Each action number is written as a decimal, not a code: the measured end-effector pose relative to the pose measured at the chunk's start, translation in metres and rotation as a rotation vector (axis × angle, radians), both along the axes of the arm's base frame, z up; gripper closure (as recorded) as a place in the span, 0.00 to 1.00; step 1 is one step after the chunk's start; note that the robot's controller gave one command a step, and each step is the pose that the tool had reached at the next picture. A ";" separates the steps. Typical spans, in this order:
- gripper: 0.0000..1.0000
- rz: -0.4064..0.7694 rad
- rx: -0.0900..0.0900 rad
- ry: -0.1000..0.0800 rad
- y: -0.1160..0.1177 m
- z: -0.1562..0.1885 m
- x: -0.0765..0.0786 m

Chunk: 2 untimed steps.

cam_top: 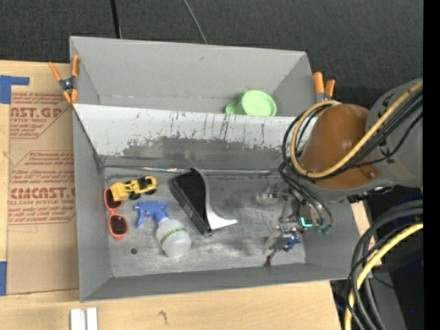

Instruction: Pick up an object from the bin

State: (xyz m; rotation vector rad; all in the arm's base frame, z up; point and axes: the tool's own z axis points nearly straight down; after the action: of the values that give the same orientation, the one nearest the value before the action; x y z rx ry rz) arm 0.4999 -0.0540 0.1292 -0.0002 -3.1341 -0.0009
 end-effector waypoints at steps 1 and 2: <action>0.00 0.001 -0.001 -0.008 0.000 0.004 0.002; 0.00 0.191 0.001 -0.013 -0.040 -0.029 -0.003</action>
Offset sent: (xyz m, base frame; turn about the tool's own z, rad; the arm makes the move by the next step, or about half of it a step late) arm -0.0108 -0.0827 -0.0592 -0.3248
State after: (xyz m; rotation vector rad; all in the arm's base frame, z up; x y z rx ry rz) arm 0.4974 -0.0937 0.1004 0.3002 -3.1330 -0.0014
